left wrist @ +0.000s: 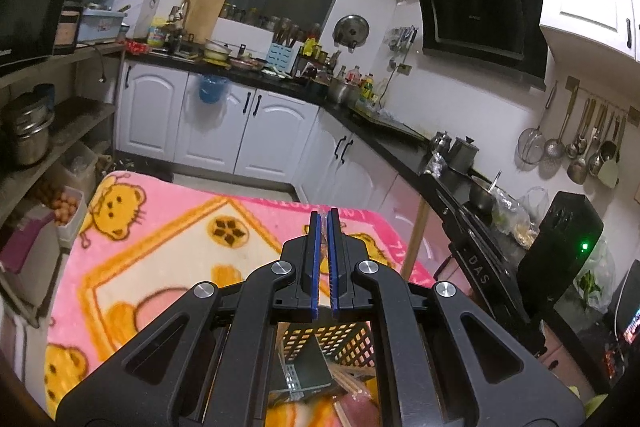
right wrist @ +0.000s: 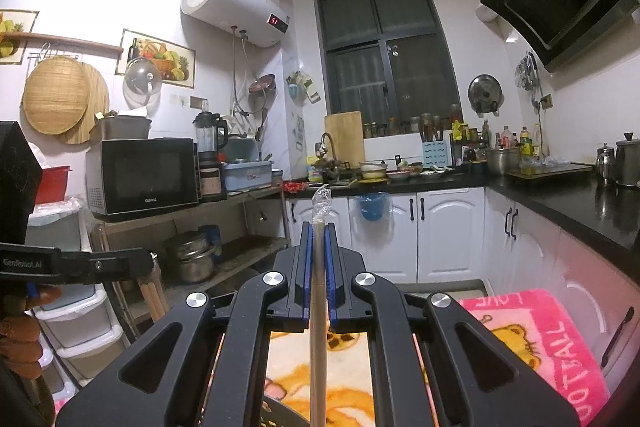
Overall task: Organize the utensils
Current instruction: 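Lower both chopsticks into the caddy and open both grippers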
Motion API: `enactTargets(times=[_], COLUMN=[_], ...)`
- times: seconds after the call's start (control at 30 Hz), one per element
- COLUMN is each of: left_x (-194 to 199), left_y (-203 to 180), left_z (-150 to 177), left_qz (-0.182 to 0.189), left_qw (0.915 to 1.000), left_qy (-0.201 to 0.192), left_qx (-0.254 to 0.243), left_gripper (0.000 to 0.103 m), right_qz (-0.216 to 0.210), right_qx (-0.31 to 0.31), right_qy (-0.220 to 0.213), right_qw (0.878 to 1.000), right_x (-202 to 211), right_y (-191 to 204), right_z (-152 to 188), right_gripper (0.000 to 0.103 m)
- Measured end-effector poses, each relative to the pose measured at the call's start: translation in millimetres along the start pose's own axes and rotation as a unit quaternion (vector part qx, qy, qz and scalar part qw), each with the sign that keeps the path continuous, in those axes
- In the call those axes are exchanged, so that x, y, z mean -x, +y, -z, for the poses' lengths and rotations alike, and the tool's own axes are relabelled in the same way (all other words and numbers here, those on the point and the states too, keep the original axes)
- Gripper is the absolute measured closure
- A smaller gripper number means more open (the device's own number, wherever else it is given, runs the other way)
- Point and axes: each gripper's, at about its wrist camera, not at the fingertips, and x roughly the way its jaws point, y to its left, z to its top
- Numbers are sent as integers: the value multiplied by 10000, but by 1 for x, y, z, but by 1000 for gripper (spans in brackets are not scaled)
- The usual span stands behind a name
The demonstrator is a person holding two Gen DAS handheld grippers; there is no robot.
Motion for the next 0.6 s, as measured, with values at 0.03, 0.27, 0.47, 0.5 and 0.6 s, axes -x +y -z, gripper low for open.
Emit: enactTargets(times=[0.03, 0.27, 0.47, 0.5, 0.6], left_x=[-1, -12, -17, -18, -18], left_y=[0, 5, 10, 11, 13], left_z=[1, 12, 21, 22, 27], left_qz=[-4, -5, -22, -24, -56], left_qw=[10000, 9998, 9996, 9995, 9995], left_qy=[17, 177, 271, 278, 280], left_qx=[-1, 30, 121, 135, 150], left_gripper=[101, 101, 101, 101, 101], right_qz=[10, -28, 44, 48, 106], right_qx=[11, -12, -143, -189, -291], right_qy=[-12, 47, 141, 164, 210], right_qw=[10000, 10000, 9998, 9997, 9993], right_x=[-1, -5, -1, 0, 6], right_y=[1, 0, -8, -10, -15], right_z=[1, 9, 22, 24, 31], right_gripper=[97, 97, 96, 96, 96])
